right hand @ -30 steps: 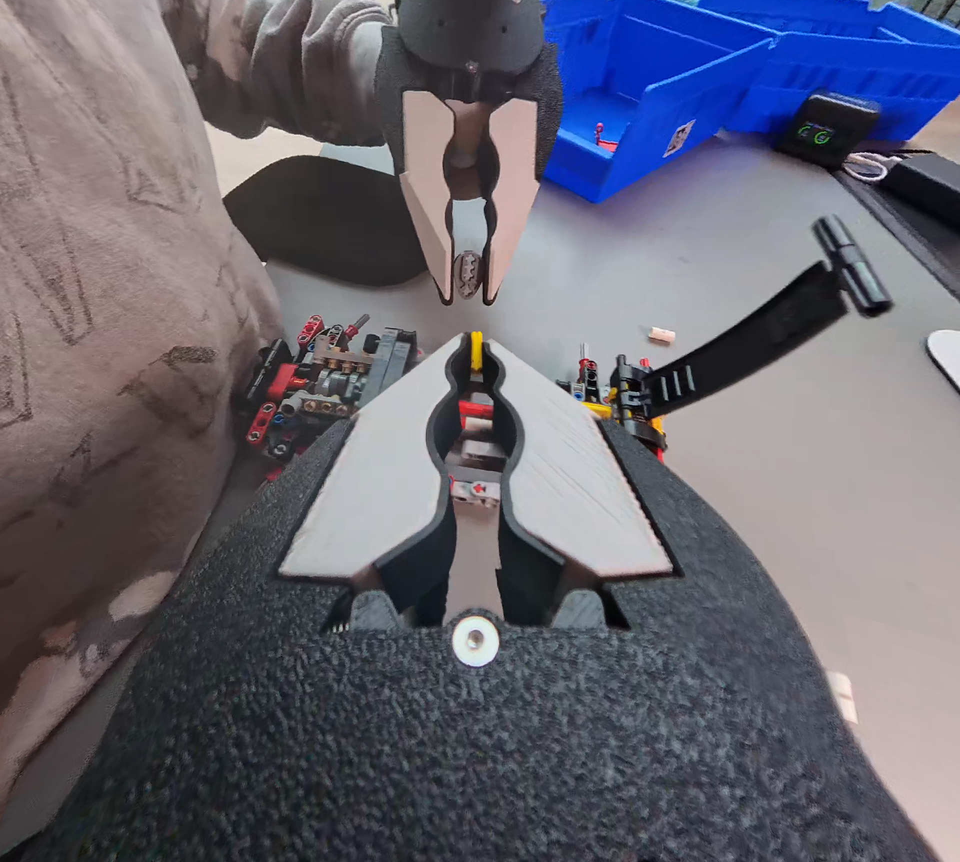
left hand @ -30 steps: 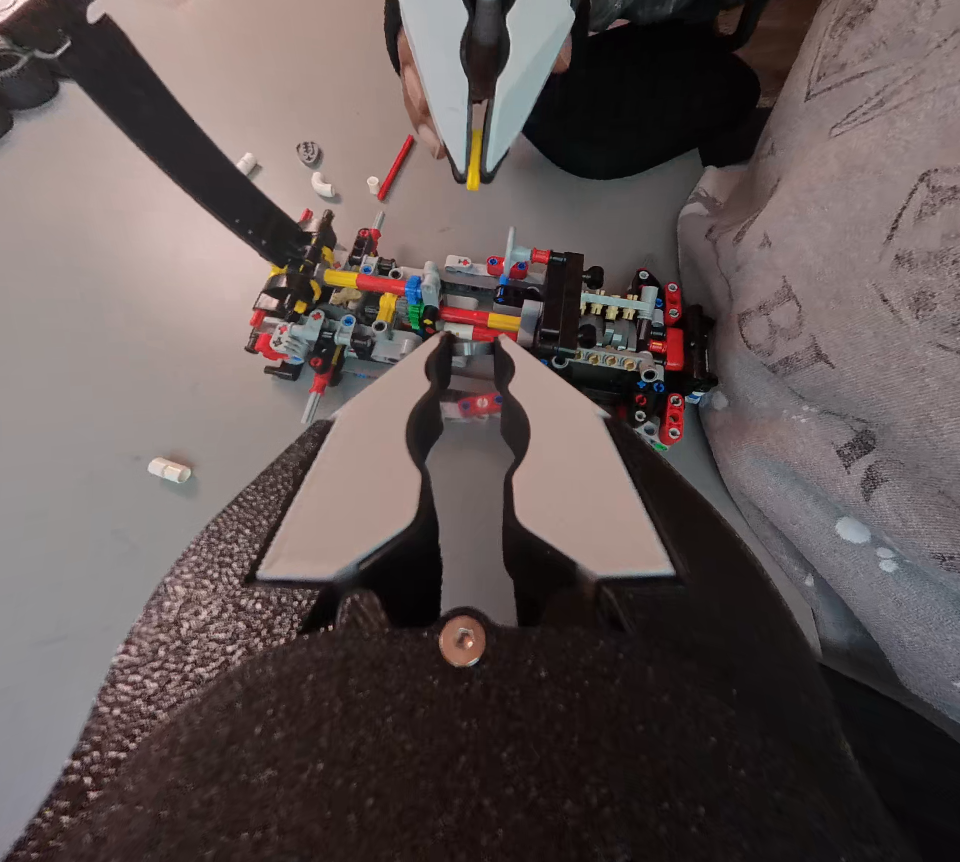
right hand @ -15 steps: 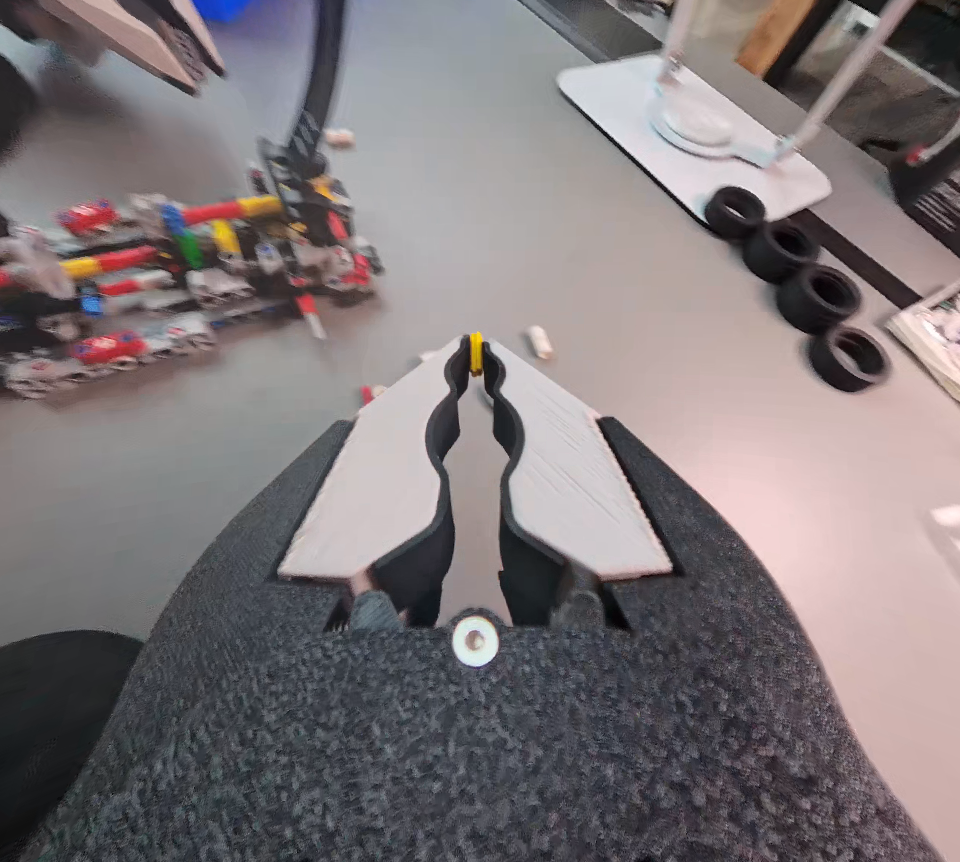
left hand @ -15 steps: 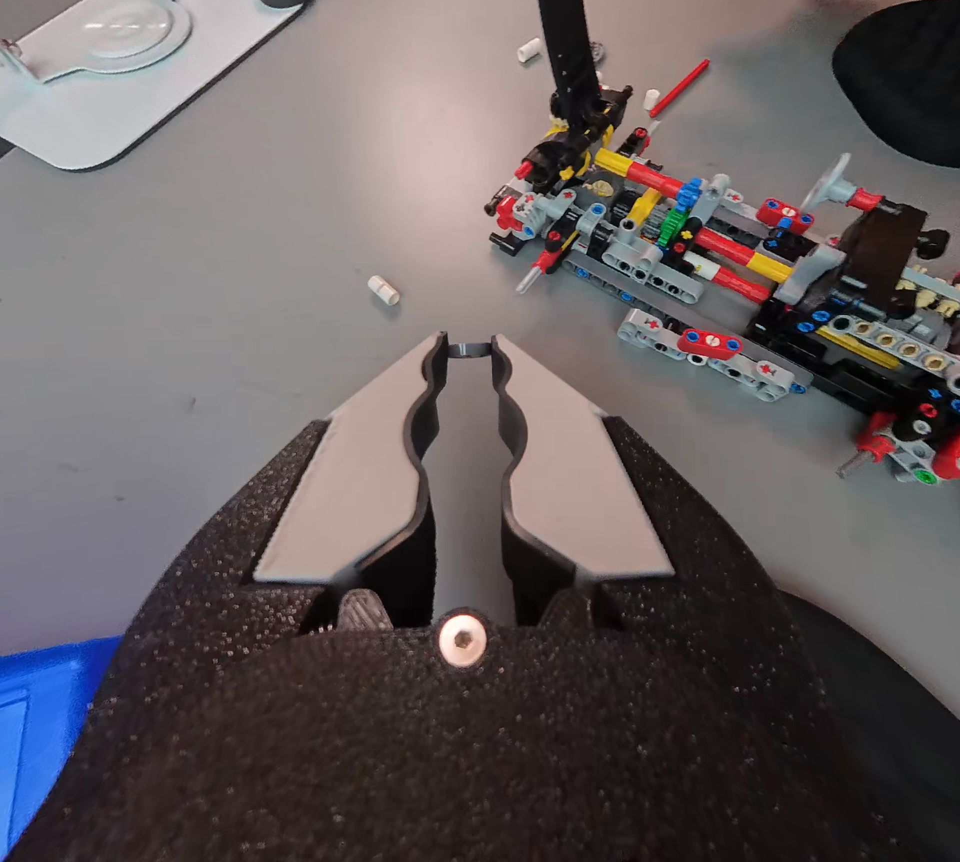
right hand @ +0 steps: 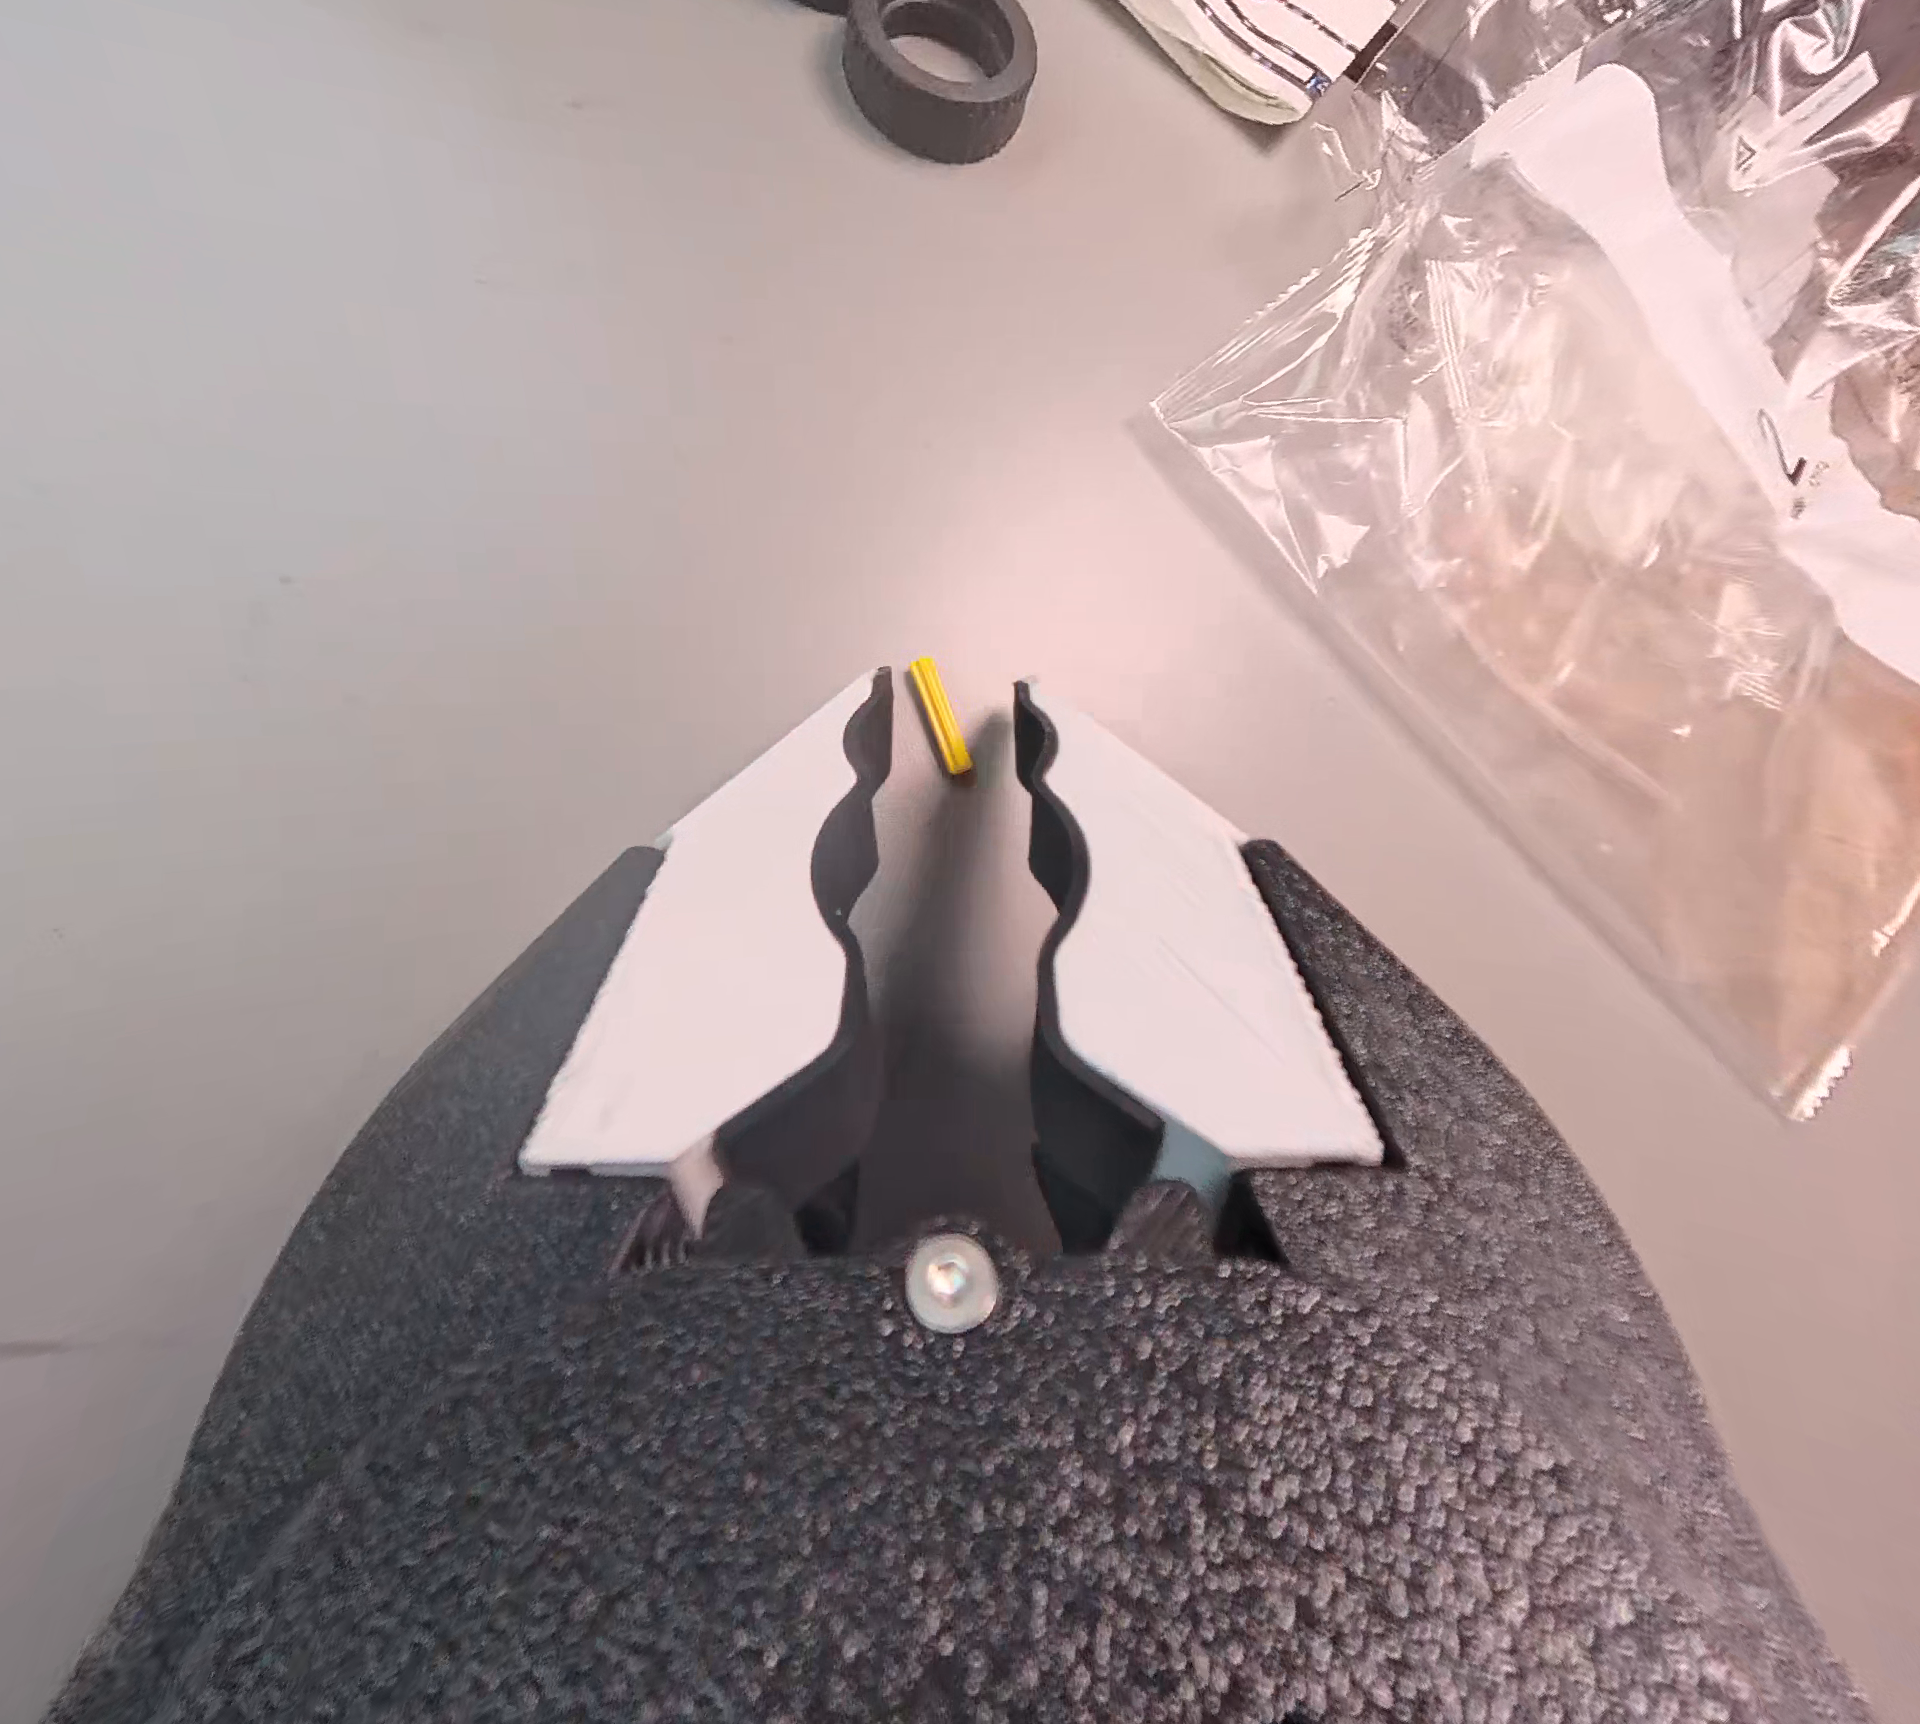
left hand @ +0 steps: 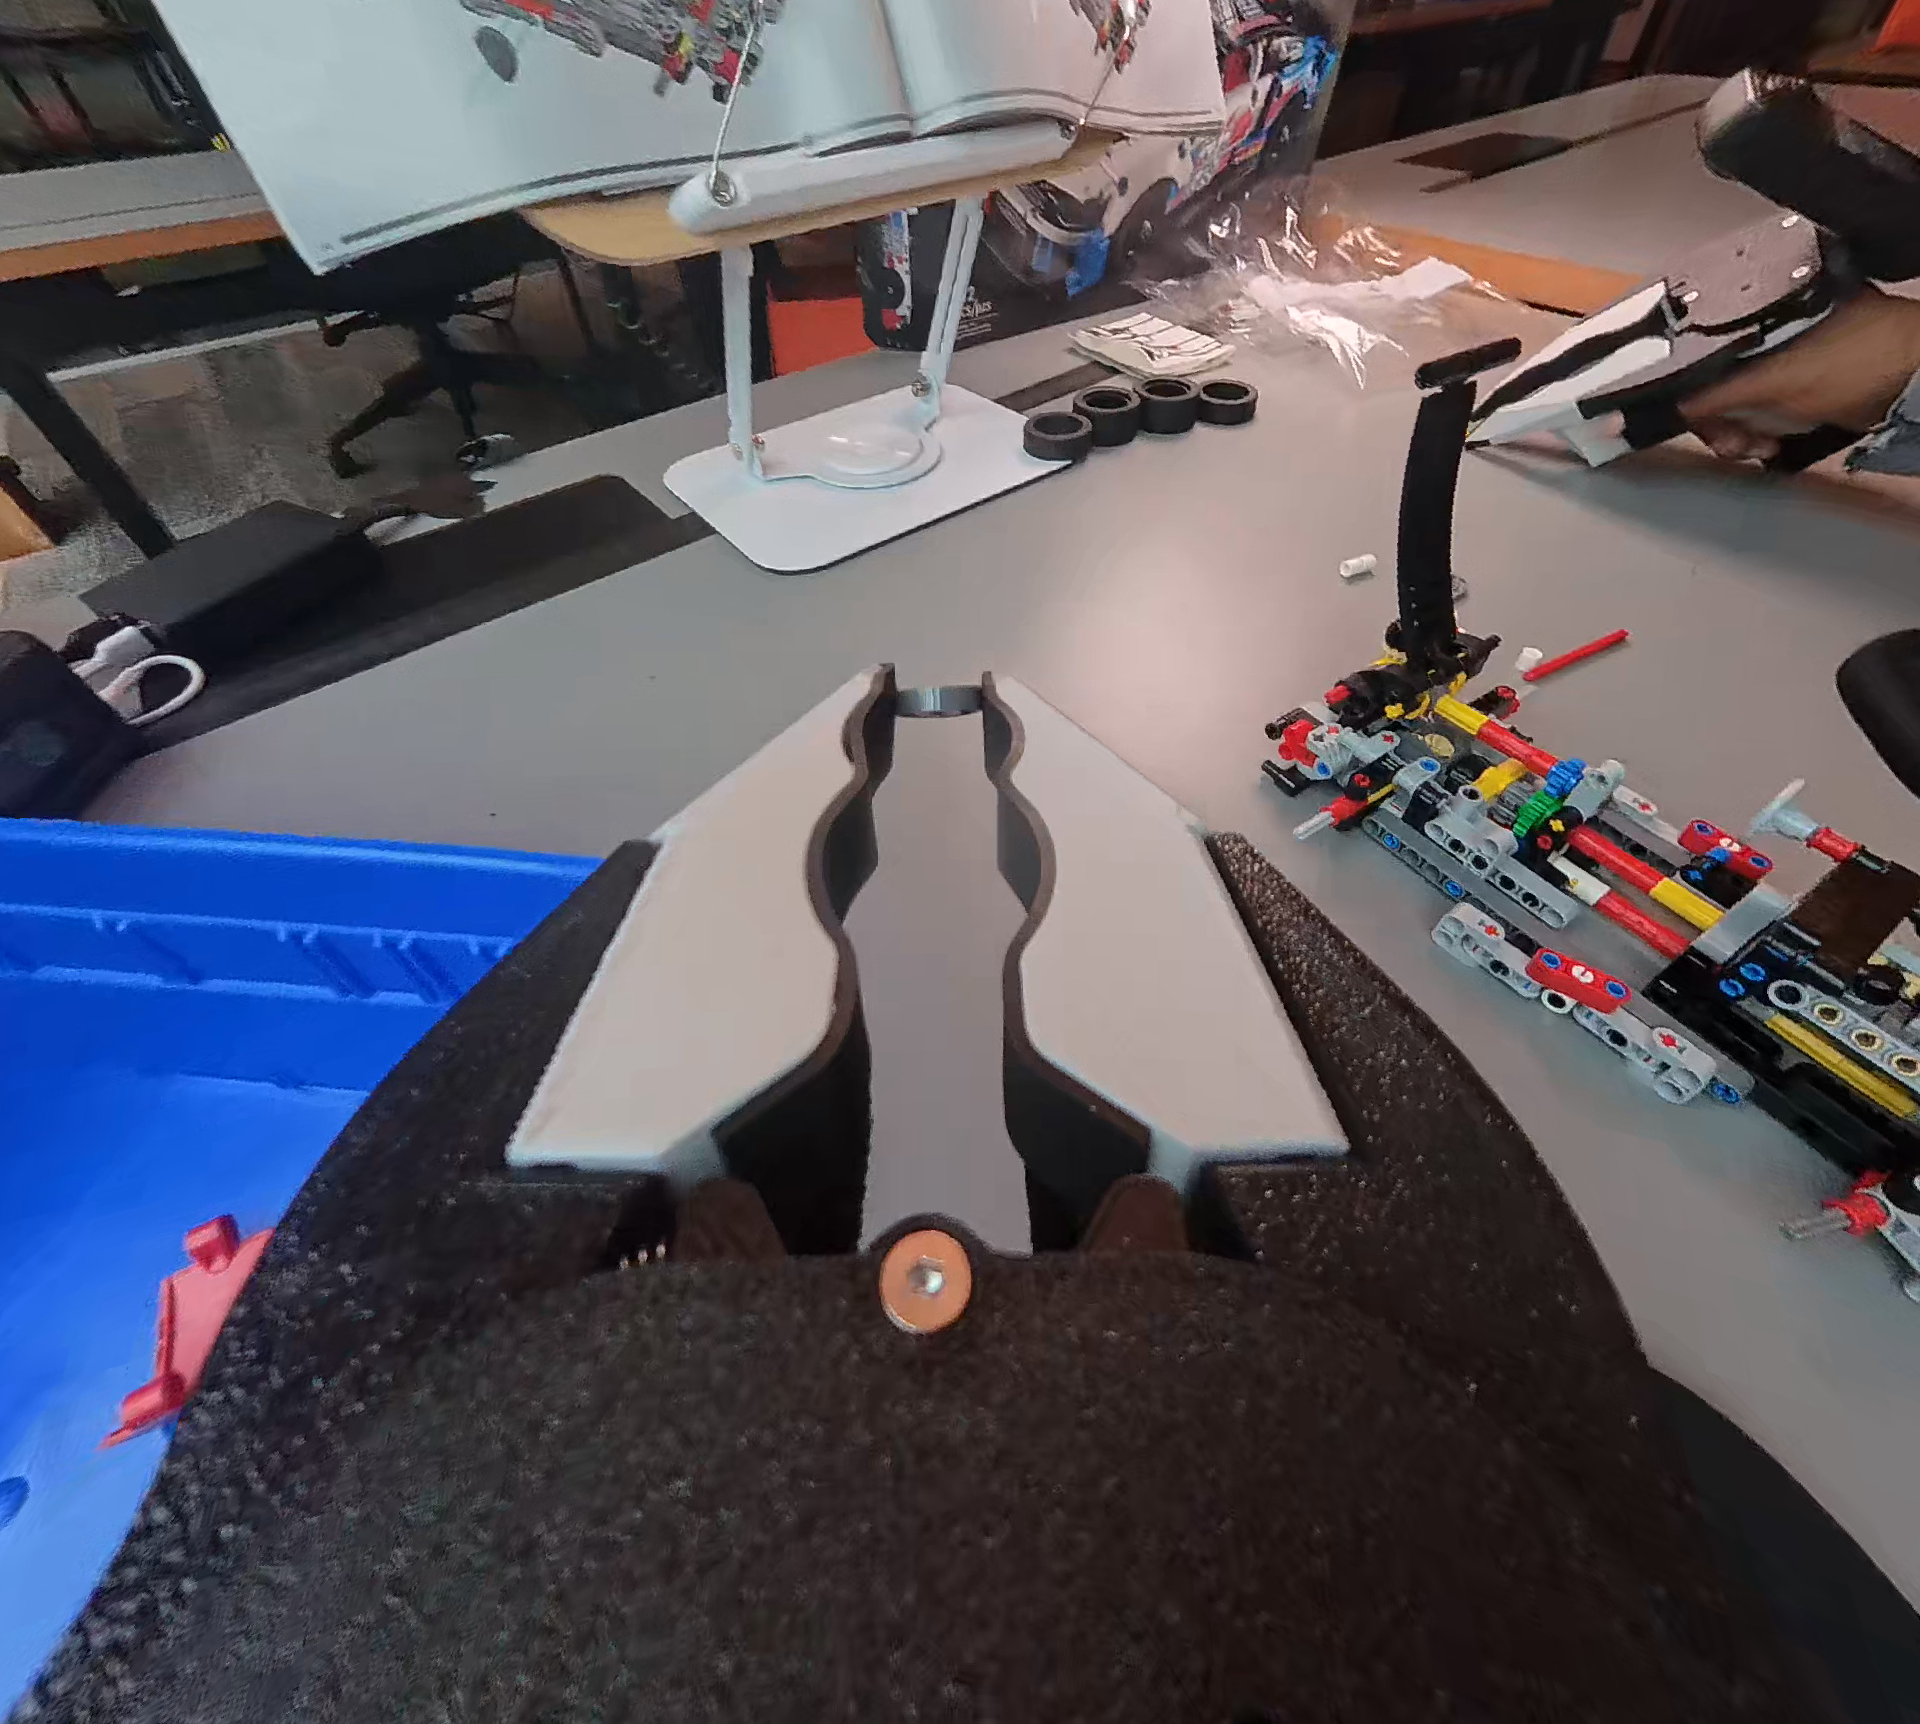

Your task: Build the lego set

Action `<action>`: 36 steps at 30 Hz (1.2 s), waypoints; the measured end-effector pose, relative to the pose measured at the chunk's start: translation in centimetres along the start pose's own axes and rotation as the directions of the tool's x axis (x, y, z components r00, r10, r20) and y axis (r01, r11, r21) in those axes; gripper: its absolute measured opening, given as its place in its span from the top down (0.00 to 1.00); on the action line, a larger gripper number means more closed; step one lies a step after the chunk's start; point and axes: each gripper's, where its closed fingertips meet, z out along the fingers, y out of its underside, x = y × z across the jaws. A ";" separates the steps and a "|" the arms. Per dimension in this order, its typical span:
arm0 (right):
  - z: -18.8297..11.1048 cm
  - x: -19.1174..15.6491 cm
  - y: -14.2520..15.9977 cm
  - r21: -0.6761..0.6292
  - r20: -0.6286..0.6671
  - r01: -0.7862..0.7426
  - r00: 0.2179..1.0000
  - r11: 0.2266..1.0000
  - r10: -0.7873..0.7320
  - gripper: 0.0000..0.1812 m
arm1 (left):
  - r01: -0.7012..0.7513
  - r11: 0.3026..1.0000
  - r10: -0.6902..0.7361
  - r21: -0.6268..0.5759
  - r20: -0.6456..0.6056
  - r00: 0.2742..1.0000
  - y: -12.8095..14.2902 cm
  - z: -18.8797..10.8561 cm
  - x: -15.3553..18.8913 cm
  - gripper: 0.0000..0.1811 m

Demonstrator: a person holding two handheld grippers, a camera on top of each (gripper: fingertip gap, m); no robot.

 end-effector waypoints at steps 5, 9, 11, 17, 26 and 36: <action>-1.4 -0.1 -1.4 0.085 0.030 -0.058 0.998 0.995 0.055 0.75 | 0.015 1.000 -0.015 0.016 0.023 1.000 -0.7 -1.6 -1.4 0.91; -4.7 -2.9 -4.5 0.245 0.116 -0.090 0.991 0.965 0.063 0.75 | -0.016 0.999 0.017 -0.048 0.023 1.000 0.3 -3.0 -1.8 0.91; -6.7 -5.4 -5.9 0.327 0.174 -0.086 0.984 0.941 0.030 0.76 | -0.031 0.998 0.032 -0.045 0.010 0.999 0.6 -3.6 -1.6 0.90; -12.1 -13.2 -9.5 0.543 0.387 -0.236 0.922 0.806 0.009 0.75 | -0.201 0.979 0.203 -0.043 0.050 0.978 1.7 -3.6 -0.5 0.90; -11.3 -14.4 -9.2 0.574 0.388 -0.276 0.921 0.771 0.040 0.82 | -0.076 0.981 0.077 -0.176 0.000 0.997 4.8 -3.4 -0.7 0.86; -10.1 -15.4 -8.7 0.561 0.347 -0.208 0.938 0.801 0.000 0.88 | -0.059 0.888 -0.006 -0.457 -0.139 0.990 11.6 1.0 3.5 0.83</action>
